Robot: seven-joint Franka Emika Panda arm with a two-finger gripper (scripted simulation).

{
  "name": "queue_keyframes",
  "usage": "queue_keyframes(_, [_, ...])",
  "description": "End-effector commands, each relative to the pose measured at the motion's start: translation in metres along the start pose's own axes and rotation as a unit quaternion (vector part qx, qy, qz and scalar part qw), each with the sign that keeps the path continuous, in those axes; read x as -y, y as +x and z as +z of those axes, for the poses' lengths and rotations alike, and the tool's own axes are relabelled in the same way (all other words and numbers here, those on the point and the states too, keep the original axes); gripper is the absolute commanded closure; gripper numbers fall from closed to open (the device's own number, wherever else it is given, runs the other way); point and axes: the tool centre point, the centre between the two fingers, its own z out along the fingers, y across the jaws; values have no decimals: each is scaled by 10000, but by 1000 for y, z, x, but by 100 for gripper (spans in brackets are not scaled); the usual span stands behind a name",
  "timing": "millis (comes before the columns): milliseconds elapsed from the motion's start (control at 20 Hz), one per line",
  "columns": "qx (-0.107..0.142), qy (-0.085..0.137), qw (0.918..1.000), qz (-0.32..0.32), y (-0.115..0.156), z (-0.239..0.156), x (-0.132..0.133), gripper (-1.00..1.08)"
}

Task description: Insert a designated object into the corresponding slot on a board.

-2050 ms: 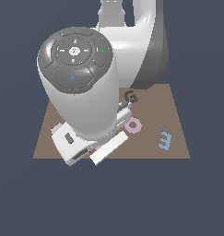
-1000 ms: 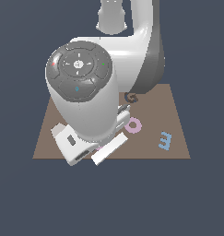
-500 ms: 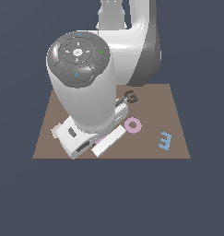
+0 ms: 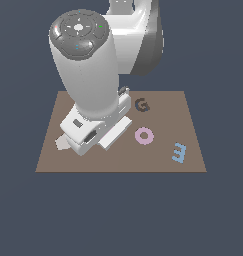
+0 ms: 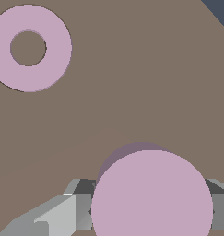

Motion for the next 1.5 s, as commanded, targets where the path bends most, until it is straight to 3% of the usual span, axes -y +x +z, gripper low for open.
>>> queue_keyframes(0, [-1, -4, 9998, -214, -14, -1, 8, 108])
queue_keyframes(700, [2, -3, 9939, -1099, -76, -5, 32, 108])
queue_keyframes(1450, [4, -4, 9927, -1203, -85, 4, 33, 108])
